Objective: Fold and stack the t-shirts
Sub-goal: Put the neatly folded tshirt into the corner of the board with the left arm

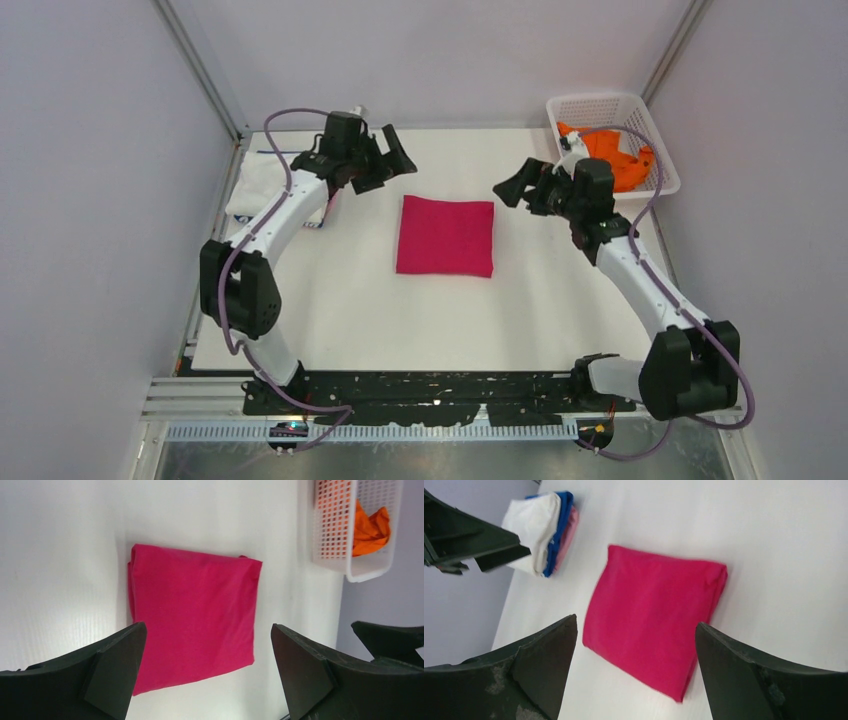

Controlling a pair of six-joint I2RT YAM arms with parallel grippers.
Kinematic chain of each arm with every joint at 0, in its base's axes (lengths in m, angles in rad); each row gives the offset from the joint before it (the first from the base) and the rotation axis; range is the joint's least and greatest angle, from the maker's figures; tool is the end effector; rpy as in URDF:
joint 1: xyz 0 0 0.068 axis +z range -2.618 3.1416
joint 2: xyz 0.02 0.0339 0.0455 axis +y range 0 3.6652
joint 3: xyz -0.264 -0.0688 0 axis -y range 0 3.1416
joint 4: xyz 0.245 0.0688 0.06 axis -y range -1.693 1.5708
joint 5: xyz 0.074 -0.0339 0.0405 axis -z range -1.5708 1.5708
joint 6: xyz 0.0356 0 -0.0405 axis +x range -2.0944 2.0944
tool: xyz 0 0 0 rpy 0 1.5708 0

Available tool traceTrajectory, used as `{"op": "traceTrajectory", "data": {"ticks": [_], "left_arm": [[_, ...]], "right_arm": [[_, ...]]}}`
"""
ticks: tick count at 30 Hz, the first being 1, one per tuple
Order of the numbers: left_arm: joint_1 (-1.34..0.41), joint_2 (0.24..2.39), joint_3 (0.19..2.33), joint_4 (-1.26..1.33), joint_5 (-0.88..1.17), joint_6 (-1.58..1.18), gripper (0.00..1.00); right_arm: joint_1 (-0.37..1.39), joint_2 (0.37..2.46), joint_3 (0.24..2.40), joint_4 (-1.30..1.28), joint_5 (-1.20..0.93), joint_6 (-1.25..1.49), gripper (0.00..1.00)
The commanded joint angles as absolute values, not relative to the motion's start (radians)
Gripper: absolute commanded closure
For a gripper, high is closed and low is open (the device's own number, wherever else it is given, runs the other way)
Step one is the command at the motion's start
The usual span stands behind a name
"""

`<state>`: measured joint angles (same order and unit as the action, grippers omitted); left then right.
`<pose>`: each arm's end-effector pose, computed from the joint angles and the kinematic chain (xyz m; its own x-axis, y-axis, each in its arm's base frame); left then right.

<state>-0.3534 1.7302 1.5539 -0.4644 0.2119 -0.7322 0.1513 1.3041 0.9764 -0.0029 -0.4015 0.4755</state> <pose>0.3735 -0.1458 0.3252 -0.7490 -0.4203 -0.5122 -0.0056 0.7770 -0.6294 0.2971 0.0594 0.3115 -0.5161 0.3476 -0.7828 -0.3013 0.7819 0.5458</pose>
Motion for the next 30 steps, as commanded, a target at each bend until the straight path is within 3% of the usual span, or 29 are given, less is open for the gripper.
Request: {"op": "traceTrajectory", "data": {"ticks": [1, 7, 13, 27, 30], "left_arm": [[-0.359, 1.763, 1.500, -0.548, 0.168, -0.616, 0.00], [-0.377, 1.851, 1.504, -0.587, 0.172, -0.543, 0.01], [-0.409, 1.966, 1.540, -0.609, 0.185, -0.536, 0.08], [-0.479, 2.072, 1.569, -0.608, 0.218, -0.572, 0.26], [-0.495, 2.077, 1.574, -0.608, 0.216, -0.583, 0.37]], "right_arm": [[0.152, 1.132, 0.804, -0.116, -0.285, 0.424, 0.05], [0.152, 0.850, 0.685, -0.280, -0.141, 0.370, 0.05], [0.151, 0.678, 0.667, -0.405, -0.078, 0.335, 0.05], [0.152, 0.633, 0.630, -0.380, -0.146, 0.311, 0.05], [0.151, 0.641, 0.629, -0.378, -0.153, 0.310, 0.05]]}}
